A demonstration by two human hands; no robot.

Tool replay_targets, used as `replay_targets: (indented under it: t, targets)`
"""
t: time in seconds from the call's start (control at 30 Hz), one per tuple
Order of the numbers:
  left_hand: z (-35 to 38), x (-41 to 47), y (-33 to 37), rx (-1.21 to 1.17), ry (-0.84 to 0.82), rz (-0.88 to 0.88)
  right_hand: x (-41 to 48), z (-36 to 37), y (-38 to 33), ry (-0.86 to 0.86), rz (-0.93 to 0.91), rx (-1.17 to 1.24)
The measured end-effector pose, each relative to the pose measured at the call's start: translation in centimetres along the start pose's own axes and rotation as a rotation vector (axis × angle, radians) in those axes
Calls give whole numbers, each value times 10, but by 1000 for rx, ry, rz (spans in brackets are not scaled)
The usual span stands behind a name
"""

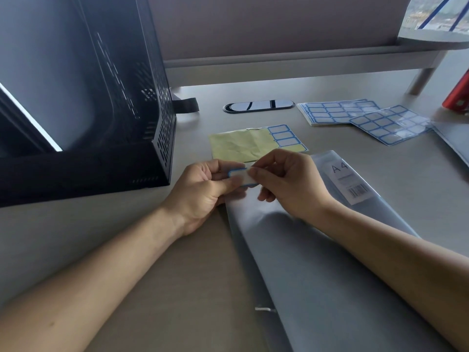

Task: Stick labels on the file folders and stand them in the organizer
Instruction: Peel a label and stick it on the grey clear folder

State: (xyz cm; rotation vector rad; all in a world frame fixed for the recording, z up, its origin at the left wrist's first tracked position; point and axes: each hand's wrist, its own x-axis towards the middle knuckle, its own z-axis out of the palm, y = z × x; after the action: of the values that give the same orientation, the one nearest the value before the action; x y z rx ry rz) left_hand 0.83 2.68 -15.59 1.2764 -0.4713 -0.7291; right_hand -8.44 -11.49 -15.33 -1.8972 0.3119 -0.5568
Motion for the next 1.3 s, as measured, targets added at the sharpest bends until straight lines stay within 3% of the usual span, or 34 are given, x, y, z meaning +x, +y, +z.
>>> replay_targets:
  t: [0.3, 0.4, 0.67, 1.3]
  targets:
    - [-2, 1, 3, -47, -37, -28, 1, 1, 1, 12, 13, -21]
    - [-2, 2, 5, 62, -83, -84, 0, 2, 1, -2, 17, -33]
    - [3, 1, 0, 229, 27, -46, 0, 2, -2, 24, 13, -25]
    - [8, -3, 2, 213, 57, -16, 2, 1, -3, 92, 21, -74]
